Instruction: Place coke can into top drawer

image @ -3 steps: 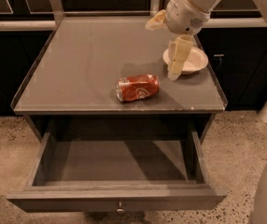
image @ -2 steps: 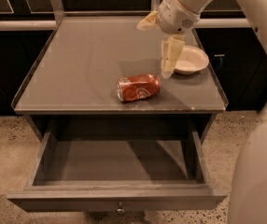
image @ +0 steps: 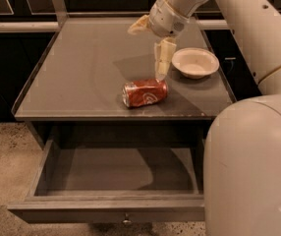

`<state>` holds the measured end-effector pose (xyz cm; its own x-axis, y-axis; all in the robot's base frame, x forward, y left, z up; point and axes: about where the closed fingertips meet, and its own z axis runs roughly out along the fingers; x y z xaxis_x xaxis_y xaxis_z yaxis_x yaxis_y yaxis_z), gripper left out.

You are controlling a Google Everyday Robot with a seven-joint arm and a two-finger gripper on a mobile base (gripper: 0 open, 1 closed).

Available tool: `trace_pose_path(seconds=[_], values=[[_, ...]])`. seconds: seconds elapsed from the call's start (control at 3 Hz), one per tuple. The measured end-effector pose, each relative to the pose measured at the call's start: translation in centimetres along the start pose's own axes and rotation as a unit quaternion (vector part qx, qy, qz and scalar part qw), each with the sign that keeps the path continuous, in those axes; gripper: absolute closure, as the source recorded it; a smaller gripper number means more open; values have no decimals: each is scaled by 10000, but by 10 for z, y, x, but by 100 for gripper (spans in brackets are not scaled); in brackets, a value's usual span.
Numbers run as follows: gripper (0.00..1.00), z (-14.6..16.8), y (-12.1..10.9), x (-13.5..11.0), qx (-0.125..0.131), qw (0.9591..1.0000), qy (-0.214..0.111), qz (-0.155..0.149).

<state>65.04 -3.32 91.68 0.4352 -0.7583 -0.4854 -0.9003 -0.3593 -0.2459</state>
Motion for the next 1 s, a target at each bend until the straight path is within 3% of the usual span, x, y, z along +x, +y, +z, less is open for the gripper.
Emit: trace_pose_path(seconds=[0.33, 1.0], values=[[0, 4, 3, -10, 1, 9995, -263, 180], [0, 1, 58, -44, 150, 9934, -454, 1041]])
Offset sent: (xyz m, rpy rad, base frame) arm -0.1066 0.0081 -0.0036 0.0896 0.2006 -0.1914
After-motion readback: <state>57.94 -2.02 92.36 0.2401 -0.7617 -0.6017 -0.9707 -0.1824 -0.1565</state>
